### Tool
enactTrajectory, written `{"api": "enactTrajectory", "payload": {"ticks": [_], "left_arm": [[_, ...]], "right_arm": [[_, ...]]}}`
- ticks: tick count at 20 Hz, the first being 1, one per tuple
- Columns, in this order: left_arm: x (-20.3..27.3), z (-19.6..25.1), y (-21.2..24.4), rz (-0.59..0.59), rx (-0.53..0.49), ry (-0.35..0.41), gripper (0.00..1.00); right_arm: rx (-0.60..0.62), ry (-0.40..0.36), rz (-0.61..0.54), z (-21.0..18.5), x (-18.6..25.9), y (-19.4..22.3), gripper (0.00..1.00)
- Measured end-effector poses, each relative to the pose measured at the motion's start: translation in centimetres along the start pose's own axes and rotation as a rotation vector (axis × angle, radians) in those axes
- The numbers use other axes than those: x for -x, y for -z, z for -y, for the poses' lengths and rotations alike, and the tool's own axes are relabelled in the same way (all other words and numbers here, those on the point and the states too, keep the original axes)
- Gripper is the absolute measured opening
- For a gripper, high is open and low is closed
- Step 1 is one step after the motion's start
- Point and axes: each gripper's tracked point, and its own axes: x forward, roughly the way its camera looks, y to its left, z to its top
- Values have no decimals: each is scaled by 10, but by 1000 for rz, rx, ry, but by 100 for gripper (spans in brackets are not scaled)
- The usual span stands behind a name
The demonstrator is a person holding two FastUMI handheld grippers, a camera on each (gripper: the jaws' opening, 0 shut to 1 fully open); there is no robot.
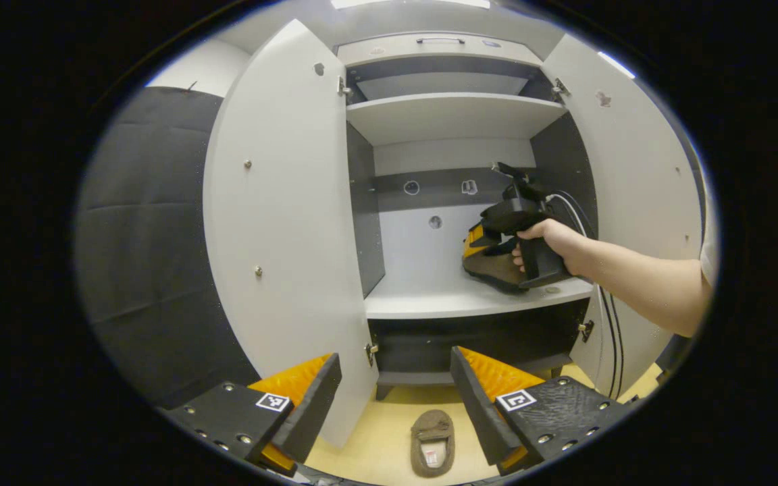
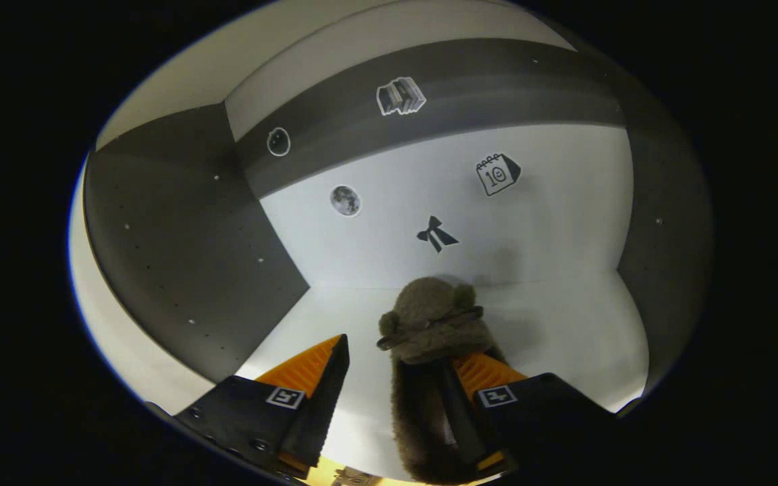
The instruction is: Grab one shoe with the right hand and put it into the shoe cabinet, grab the other shoe with the left hand and put it into the shoe cabinet; then close the right door with the right hand and the left door with the left hand.
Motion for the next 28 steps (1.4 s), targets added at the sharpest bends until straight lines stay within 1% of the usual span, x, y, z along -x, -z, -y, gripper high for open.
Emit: {"api": "enactTrajectory", "payload": {"ticks": [1, 2, 3, 5, 6, 7, 9, 10, 11, 13, 14, 15, 17, 18, 19, 22, 24, 27, 28], "left_arm": [[0, 0, 1, -3, 9, 4, 94], [0, 1, 4, -6, 17, 9, 94], [1, 2, 6, -9, 25, 18, 94], [0, 2, 12, -21, 33, 34, 94], [-1, 0, 13, -25, 34, 40, 100], [-1, -2, 13, -24, 40, 50, 94], [0, -1, 19, -28, 52, 92, 94], [-2, 0, 22, -37, 50, 115, 94], [-4, 0, 29, -67, 35, 134, 100], [-9, -3, 44, -124, 3, 163, 89], [-11, 0, 51, -145, -1, 195, 94], [-14, 4, 60, -174, -1, 229, 94], [-18, 10, 82, -225, -2, 282, 94], [-21, 13, 95, -247, -4, 310, 97], [-23, 16, 106, -269, -11, 336, 94], [-27, 20, 137, -315, -61, 411, 94], [-32, 26, 164, -357, -99, 442, 94], [-41, 33, 212, -460, -115, 481, 95], [-43, 34, 228, -495, -121, 491, 95]], "right_arm": [[-13, -4, -10, -2, 4, 2, 85], [-21, 1, -21, -3, 7, 4, 94], [-24, -2, -36, -5, 12, 9, 98], [-4, 13, -35, -4, 22, 13, 97], [9, 27, -35, -2, 29, 14, 97], [20, 41, -31, -1, 35, 14, 97], [29, 76, -10, 0, 52, 17, 98], [26, 83, 14, -3, 63, 18, 99], [20, 92, 42, -6, 75, 20, 98], [18, 108, 104, -13, 97, 30, 98], [36, 125, 137, -14, 108, 33, 98], [46, 151, 159, -13, 120, 39, 98], [50, 173, 192, -17, 146, 53, 98], [48, 176, 211, -18, 159, 61, 98], [52, 182, 220, -17, 171, 71, 98], [51, 246, 221, -2, 207, 109, 98], [32, 276, 214, 4, 228, 135, 98], [-2, 342, 207, 16, 258, 169, 99], [-18, 350, 204, 15, 265, 178, 98]]}}
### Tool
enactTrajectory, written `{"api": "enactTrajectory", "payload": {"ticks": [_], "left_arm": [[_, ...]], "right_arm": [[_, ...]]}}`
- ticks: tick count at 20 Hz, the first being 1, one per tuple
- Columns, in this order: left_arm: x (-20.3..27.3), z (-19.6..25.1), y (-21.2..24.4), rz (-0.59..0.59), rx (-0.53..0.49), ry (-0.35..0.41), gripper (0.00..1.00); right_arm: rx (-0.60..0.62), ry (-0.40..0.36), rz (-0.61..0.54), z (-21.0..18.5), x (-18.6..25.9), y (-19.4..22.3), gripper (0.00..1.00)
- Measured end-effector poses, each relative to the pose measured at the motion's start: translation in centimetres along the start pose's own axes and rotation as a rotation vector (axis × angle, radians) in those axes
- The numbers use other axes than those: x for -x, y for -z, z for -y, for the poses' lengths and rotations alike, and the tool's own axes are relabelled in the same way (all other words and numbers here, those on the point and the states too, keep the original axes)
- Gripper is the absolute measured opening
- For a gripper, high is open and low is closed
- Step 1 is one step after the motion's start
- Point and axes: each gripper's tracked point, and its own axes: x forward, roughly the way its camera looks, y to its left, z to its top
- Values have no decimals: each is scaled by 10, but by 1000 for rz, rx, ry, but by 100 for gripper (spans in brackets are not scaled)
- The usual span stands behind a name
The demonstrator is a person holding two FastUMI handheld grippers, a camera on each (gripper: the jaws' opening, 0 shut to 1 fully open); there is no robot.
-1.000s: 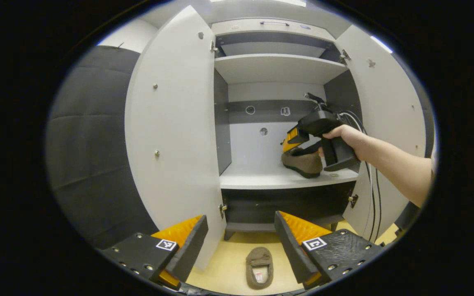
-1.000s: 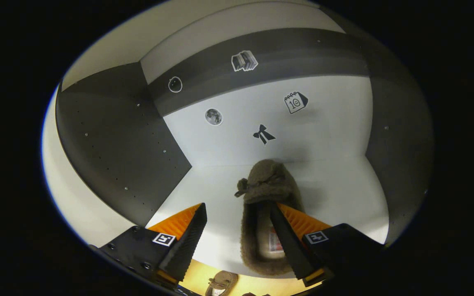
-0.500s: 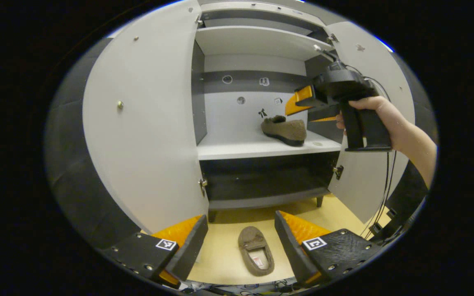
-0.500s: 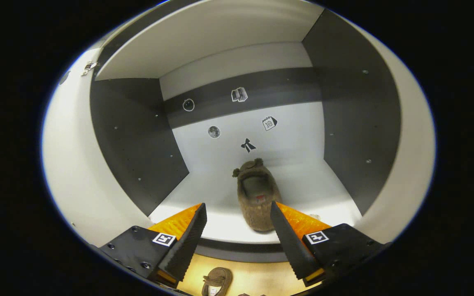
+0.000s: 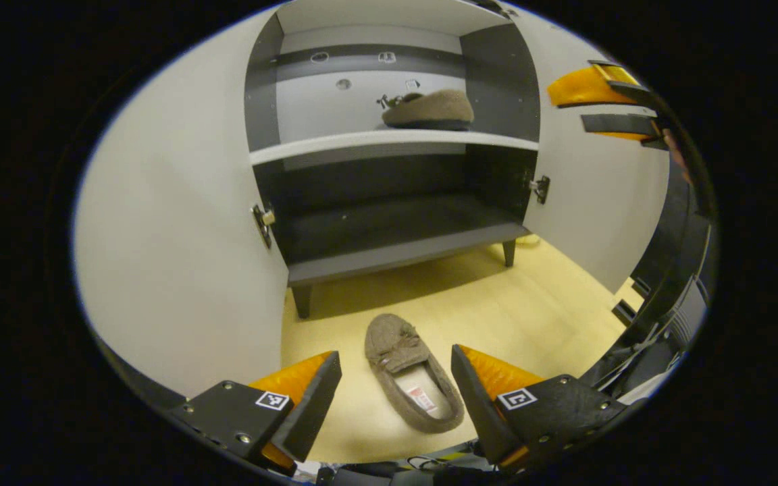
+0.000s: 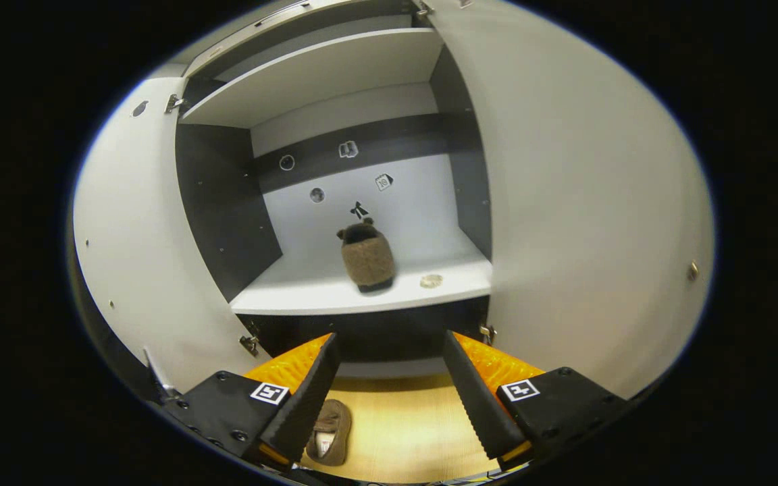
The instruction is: Grab one shoe with the right hand and put it into the shoe cabinet, grab the other shoe with the left hand and put it into the shoe cabinet; then close the right door with the right hand and the left door with the left hand.
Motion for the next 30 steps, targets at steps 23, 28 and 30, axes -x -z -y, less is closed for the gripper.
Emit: {"api": "enactTrajectory", "payload": {"ticks": [23, 28, 30], "left_arm": [[-114, -22, 76, -227, -13, -34, 27], [-110, -32, 73, -269, 13, -46, 10], [-109, -30, 77, -291, 58, -52, 4]], "right_arm": [[7, 494, -58, 128, 187, 99, 99], [-29, 509, -70, 176, 173, 100, 99], [-39, 510, -59, 194, 167, 96, 99]]}}
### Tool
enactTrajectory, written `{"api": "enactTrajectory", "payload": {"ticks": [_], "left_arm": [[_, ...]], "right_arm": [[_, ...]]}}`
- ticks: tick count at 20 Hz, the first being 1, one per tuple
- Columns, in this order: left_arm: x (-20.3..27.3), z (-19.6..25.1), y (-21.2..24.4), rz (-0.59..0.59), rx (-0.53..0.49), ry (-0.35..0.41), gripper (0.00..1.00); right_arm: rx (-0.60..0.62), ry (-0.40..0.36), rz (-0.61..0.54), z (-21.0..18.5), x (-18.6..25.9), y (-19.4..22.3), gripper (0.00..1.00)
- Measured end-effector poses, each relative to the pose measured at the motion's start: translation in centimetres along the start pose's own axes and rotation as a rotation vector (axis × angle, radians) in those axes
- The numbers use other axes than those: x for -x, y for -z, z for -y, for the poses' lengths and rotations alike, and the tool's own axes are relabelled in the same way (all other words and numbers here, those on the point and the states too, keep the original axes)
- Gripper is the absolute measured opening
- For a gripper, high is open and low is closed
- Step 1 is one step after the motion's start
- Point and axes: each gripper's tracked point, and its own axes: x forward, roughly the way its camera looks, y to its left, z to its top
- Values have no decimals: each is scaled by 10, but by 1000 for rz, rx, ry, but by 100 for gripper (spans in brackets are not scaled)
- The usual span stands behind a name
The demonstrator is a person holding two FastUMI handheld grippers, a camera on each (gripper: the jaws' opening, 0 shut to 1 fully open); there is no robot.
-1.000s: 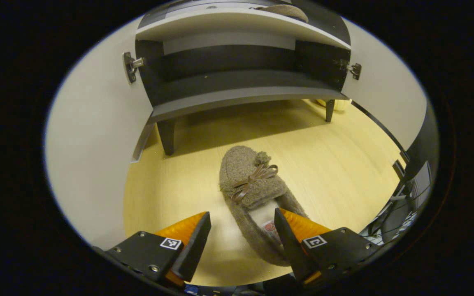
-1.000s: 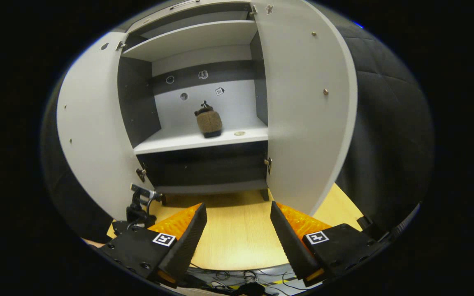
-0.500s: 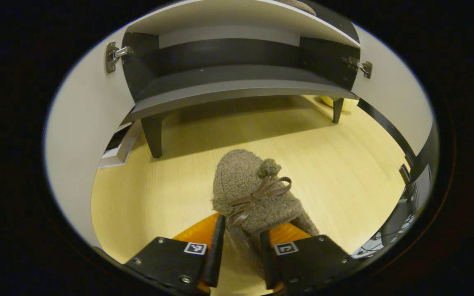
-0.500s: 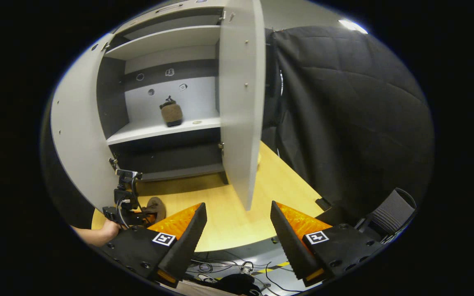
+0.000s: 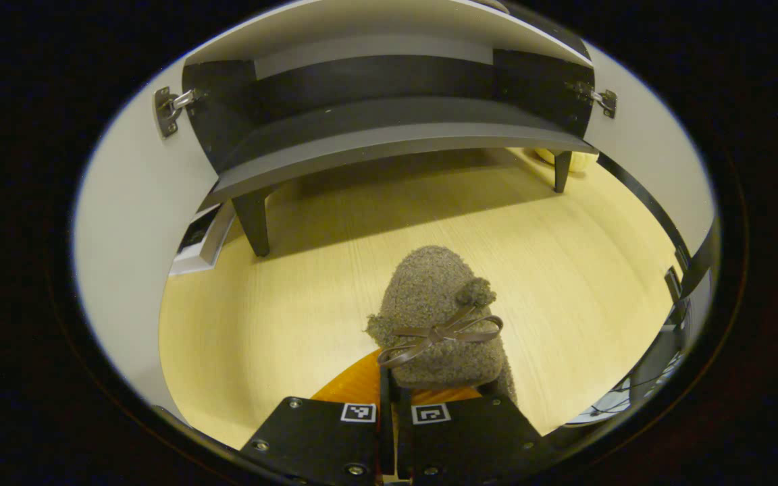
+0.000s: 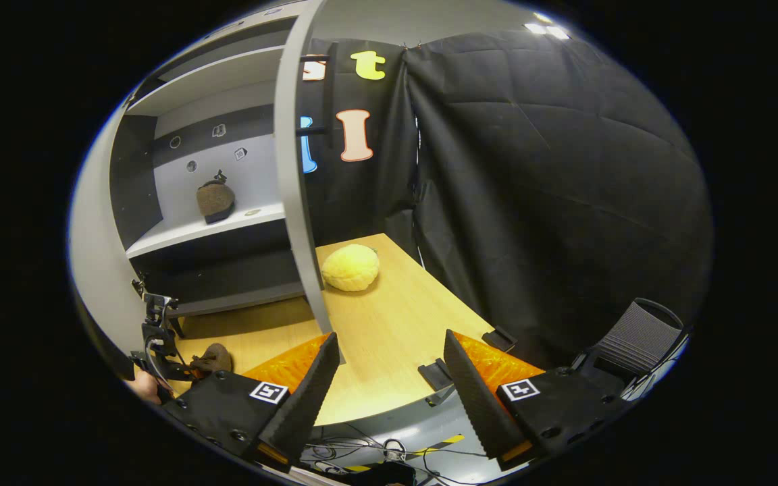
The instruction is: Grab one shoe with the right hand and put it into the shoe cabinet, grab the other shoe with the left hand and put it into the shoe cabinet; then close the right door with the right hand and the left door with the left hand.
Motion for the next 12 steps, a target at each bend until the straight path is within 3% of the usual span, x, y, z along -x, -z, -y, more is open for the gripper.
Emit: {"api": "enactTrajectory", "payload": {"ticks": [2, 3, 6, 7, 8, 12], "left_arm": [[7, -6, -2, -15, 40, 0, 10], [11, -12, -5, -19, 56, -1, 4], [24, -27, -20, -18, 103, -2, 4], [32, -32, -29, -11, 108, -11, 10], [38, -34, -37, 2, 111, -22, 4], [74, -39, -68, 82, 155, -40, 4]], "right_arm": [[-12, -4, -6, 13, -11, -1, 99], [-19, -8, -11, 19, -17, -1, 99], [-37, -28, -19, 35, -37, -13, 99], [-37, -35, -26, 39, -43, -18, 99], [-36, -40, -25, 44, -47, -25, 99], [-4, -63, 3, 59, -73, -55, 99]]}}
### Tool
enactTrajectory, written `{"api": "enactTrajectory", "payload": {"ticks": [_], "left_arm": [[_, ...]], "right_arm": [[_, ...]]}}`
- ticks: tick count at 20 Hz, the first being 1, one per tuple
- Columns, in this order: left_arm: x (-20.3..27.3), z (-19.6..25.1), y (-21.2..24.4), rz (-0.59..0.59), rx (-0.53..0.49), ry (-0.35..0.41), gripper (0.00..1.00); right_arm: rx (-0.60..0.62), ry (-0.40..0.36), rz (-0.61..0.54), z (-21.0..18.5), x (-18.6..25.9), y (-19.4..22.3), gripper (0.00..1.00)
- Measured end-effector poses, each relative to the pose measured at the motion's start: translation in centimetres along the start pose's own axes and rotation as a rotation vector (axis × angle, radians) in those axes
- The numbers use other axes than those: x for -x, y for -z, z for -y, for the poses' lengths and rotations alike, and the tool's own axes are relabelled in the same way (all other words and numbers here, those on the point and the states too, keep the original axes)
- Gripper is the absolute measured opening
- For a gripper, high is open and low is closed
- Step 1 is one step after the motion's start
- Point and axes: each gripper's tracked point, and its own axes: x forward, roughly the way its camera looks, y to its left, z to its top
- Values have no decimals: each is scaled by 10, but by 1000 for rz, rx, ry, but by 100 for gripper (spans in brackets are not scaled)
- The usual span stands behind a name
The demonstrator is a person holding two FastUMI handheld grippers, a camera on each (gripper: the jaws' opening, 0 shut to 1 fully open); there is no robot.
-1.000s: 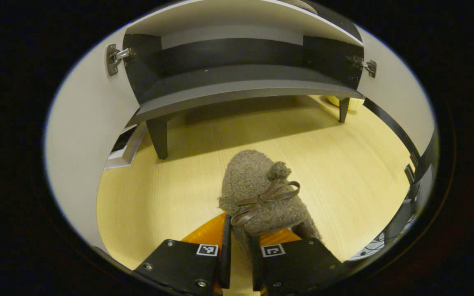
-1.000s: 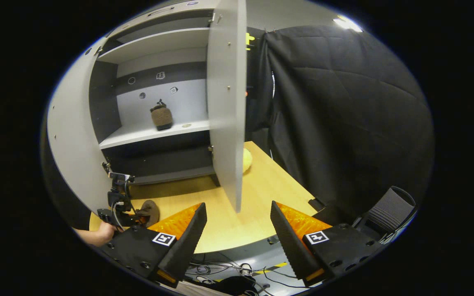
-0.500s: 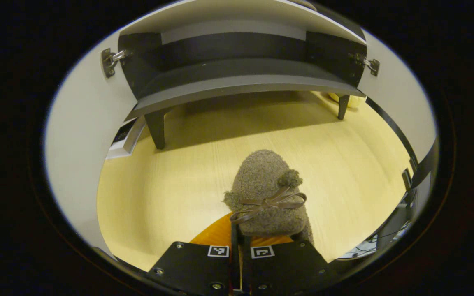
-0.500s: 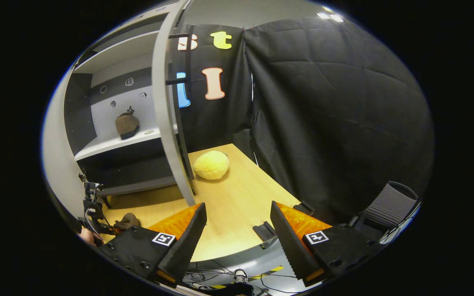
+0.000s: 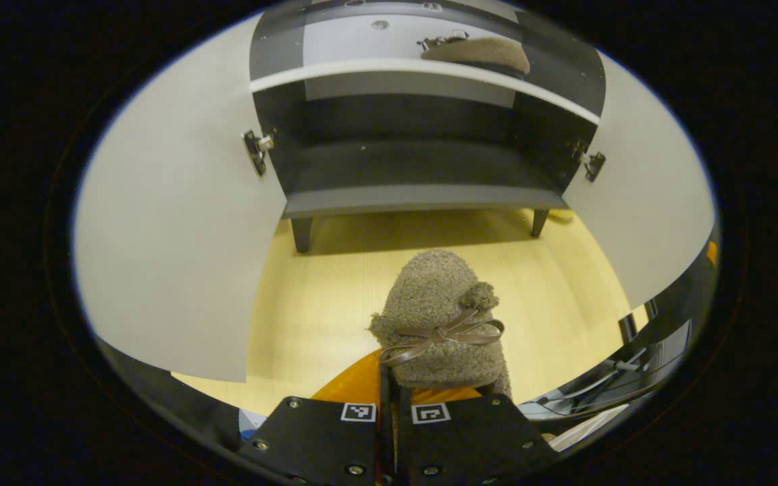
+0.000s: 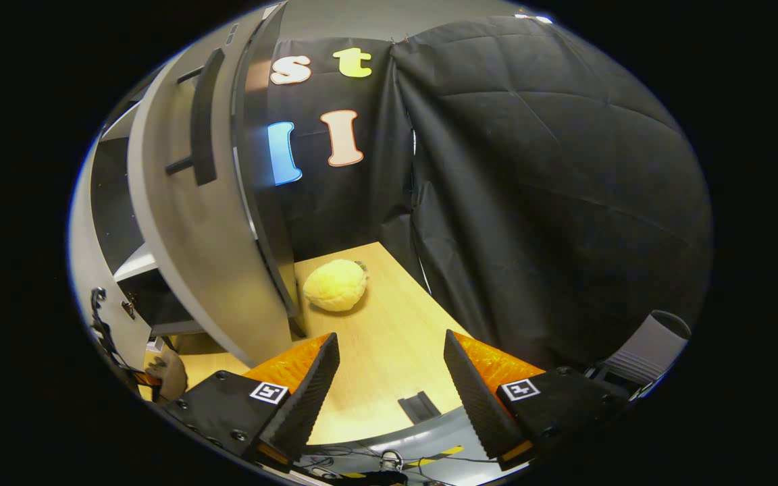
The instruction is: Grab one shoe with the right hand and put it into the shoe cabinet, grab the other shoe with the left hand and put it into the shoe cabinet; then close the right door with the right hand and the left door with the left hand.
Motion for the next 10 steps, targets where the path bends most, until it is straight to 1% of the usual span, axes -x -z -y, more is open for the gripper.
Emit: {"api": "enactTrajectory", "payload": {"ticks": [2, 7, 10], "left_arm": [[18, -8, -38, 74, 14, 0, 4], [56, -20, -148, 274, -5, -42, 4], [56, -34, -212, 361, 15, -52, 4]], "right_arm": [[7, -21, 16, 6, -16, -15, 99], [25, -91, 38, 7, -40, -36, 99], [46, -112, 53, 9, -52, -44, 99]]}}
